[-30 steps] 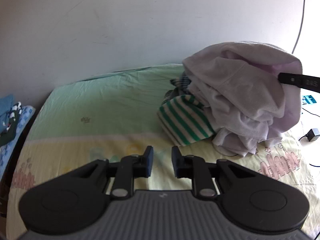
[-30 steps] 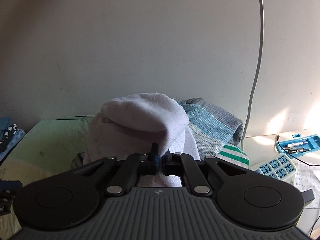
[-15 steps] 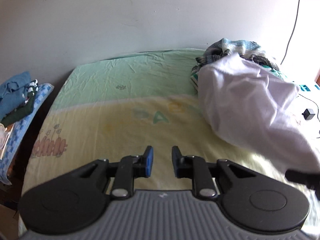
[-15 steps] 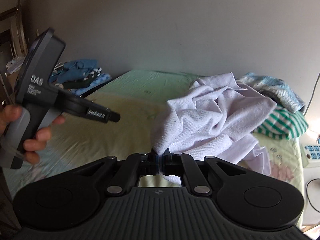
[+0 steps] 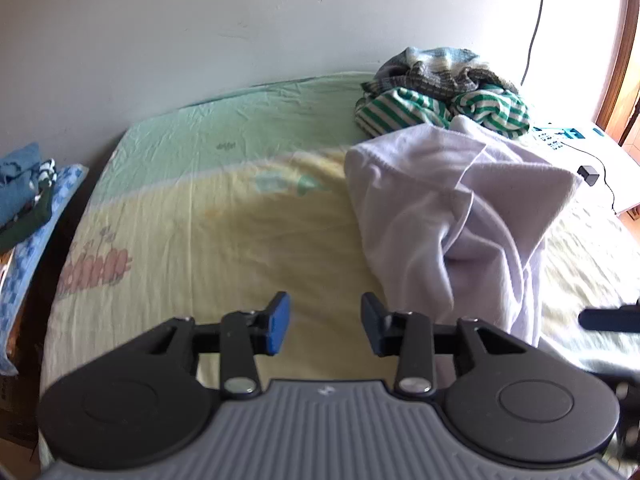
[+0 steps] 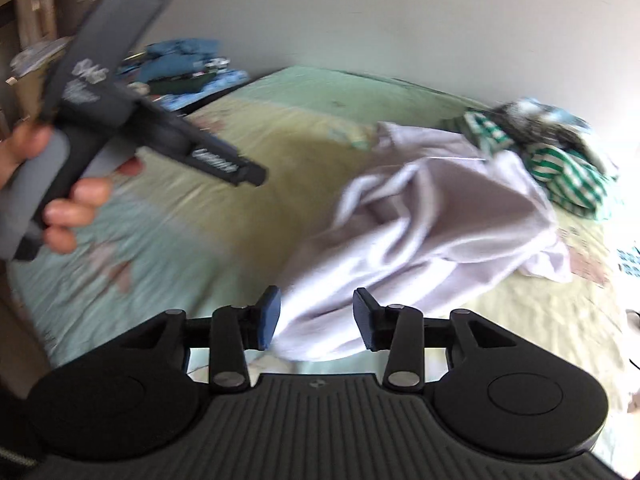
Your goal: Fold clothes
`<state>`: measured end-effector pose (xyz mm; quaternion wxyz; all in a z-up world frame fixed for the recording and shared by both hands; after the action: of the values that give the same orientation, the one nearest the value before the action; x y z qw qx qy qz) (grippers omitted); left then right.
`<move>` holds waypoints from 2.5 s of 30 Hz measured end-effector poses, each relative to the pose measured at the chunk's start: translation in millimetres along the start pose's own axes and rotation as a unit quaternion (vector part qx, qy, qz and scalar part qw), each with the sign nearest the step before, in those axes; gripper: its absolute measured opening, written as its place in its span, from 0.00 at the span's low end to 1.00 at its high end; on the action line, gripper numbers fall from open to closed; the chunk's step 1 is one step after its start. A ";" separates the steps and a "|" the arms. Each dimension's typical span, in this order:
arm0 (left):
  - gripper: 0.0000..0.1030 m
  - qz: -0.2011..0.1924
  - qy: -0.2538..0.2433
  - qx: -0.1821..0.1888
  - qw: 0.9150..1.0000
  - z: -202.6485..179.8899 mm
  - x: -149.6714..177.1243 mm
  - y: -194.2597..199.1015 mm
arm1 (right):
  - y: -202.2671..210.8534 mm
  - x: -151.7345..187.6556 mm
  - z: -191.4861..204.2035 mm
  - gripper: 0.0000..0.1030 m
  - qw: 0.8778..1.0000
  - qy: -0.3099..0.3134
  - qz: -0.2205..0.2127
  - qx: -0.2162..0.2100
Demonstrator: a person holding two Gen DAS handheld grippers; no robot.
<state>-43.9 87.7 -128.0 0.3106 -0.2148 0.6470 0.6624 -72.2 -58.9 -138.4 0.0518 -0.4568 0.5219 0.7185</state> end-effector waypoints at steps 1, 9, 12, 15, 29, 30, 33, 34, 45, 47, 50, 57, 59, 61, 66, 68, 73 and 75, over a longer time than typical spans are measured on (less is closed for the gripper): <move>0.50 -0.004 -0.006 0.004 1.000 -10.6 -6.2 -4.3 | -1.4 -3.0 -15.7 0.43 1.000 -0.026 -0.005 0.013; 0.05 0.025 0.006 -0.027 0.999 -36.7 -20.9 -58.9 | -12.0 -24.6 -110.6 0.63 0.981 -0.186 -0.041 0.043; 0.01 0.050 0.035 -0.044 0.997 -28.2 -18.4 -79.1 | -34.9 -26.7 -127.0 0.48 0.974 -0.224 -0.032 0.023; 0.01 0.043 0.064 -0.068 0.995 -5.4 -19.5 -72.4 | -43.3 -26.6 -133.4 0.13 0.968 -0.251 -0.022 -0.010; 0.01 0.029 0.113 -0.042 0.992 44.9 21.1 -0.6 | 66.6 -3.1 -100.5 0.09 0.977 -0.203 -0.060 -0.014; 0.01 0.031 0.111 -0.037 0.993 44.9 24.8 -0.2 | 69.9 9.6 -95.5 0.09 0.977 -0.208 -0.043 -0.013; 0.01 0.038 0.108 -0.031 0.993 47.1 34.5 -5.4 | 66.4 45.9 -65.6 0.09 0.977 -0.208 0.023 -0.032; 0.01 0.040 0.109 -0.030 0.993 48.7 35.7 -7.7 | 65.5 58.0 -55.5 0.09 0.976 -0.208 0.045 -0.039; 0.02 0.027 0.103 -0.024 0.994 45.8 32.2 -3.9 | 74.9 -13.0 -59.2 0.73 0.991 -0.126 -0.045 -0.012; 0.06 0.026 0.096 -0.045 0.994 45.1 31.6 -7.1 | 54.4 -33.1 -77.4 0.72 0.990 -0.121 -0.065 0.015; 0.17 0.025 0.097 -0.072 0.992 48.5 28.6 -18.5 | -2.2 -46.0 -104.8 0.71 0.986 -0.161 -0.037 0.018; 0.00 0.055 0.134 -0.091 0.985 57.5 31.7 -44.2 | -92.5 -28.6 -134.4 0.16 0.974 -0.217 0.050 0.028; 0.00 0.045 0.144 -0.100 0.984 59.4 29.7 -38.7 | -87.7 -31.7 -133.9 0.13 0.976 -0.214 0.041 0.024; 0.00 0.024 0.156 -0.114 0.981 64.5 24.9 -26.9 | -71.6 -40.4 -131.7 0.11 0.979 -0.201 0.018 0.021; 0.00 -0.017 0.158 -0.115 0.981 87.3 0.2 3.7 | -12.6 -70.6 -130.6 0.10 0.978 -0.201 -0.061 -0.012; 0.00 -0.028 0.143 -0.105 0.984 89.7 -8.8 12.2 | 11.5 -83.3 -126.7 0.10 0.975 -0.201 -0.093 -0.026; 0.05 -0.047 0.105 -0.095 0.989 90.1 -3.4 36.9 | 41.4 -111.4 -87.0 0.10 0.970 -0.180 -0.137 -0.092; 0.05 -0.040 0.103 -0.085 0.990 93.9 11.1 44.7 | 38.6 -120.4 -58.5 0.10 0.971 -0.156 -0.139 -0.112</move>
<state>-71.6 183.5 -96.6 0.2496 -0.3330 0.6077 0.6764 11.2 -74.5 -27.9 0.1805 -0.4099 0.3549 0.8207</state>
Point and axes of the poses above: each gripper's, at about its wrist camera, not at the fingertips, and y roughly against the way its jaws point, z to its left, x to its underside, the point moved 8 cm from there along -y, roughly the way its jaws point, and after that the axes turned 3 degrees about -x, right-handed, at the moved point
